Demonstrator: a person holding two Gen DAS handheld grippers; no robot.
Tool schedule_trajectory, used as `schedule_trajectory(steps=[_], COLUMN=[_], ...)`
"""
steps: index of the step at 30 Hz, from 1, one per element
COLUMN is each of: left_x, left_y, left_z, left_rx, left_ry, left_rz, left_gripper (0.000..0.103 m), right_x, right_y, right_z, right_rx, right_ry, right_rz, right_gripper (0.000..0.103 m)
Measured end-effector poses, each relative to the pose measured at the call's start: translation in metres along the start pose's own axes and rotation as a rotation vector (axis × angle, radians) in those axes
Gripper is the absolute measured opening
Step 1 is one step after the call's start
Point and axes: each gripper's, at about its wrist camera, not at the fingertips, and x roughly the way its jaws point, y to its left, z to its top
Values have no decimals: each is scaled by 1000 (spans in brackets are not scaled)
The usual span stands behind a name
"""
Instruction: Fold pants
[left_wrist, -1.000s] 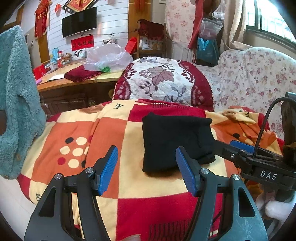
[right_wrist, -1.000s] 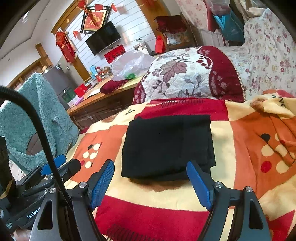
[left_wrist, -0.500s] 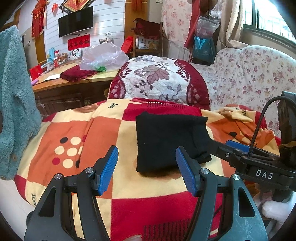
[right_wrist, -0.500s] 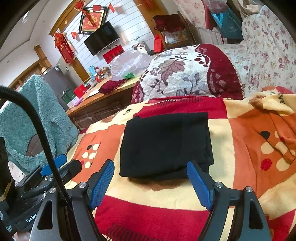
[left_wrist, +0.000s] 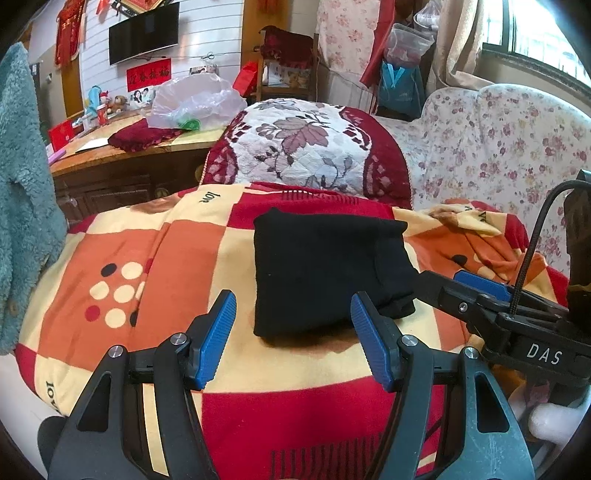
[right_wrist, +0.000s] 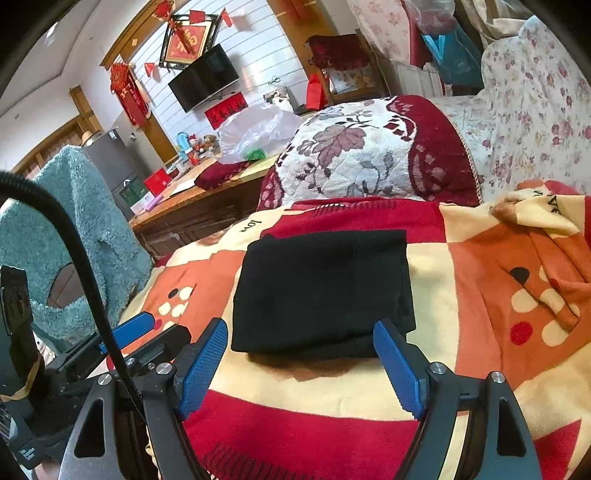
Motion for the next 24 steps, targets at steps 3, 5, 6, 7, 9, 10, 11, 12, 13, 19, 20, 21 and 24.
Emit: schedule_trajectory(steps=[3,5,6,7,9,10,11,12,13,19,20,21,24], left_x=[0,1,1,1,0,0,-1,-1,-1,-4,-5,-5,-4], left_y=[0,0,0,1,1,2,2,2,2,3,3,2,3], left_z=[0,-1,-1,-1,-1,-1,-1,-1,-1,-1,-1,-1,-2], left_rx=[-2,-3,-4,-5,-6,-7,-8,-8,-7,4,8,12,11], left_ry=[-2,-3,-3,-5,-9,-10,-12,-13,-15,-33,-39,-43,-36], left_rz=[1,4,3,2,3,3,1,1,2,6,10,13,9], left_gripper=[65,65,65,65,65,65,65,65,65,65,65,65,65], right_x=[-1,-2,-2,-3,-4,-5,-5,-5,-5,-4,-4,-3,-4], right_y=[-3,-6,-7,-9,-11,-12,-12,-12,-13,-13,-13,-14,-15], right_z=[-1,0,0,0,1,1,1,1,1,0,0,0,-1], right_rx=[8,10,11,16,22,24,25,25,25,25,26,25,27], right_ry=[-1,-2,-2,-4,-7,-9,-9,-8,-7,2,0,1,-1], right_rz=[-2,-6,-8,-10,-11,-11,-12,-13,-11,-5,-4,-5,-3], right_gripper=[79,79,79,79,80,80,80,80,80,80,80,80,80])
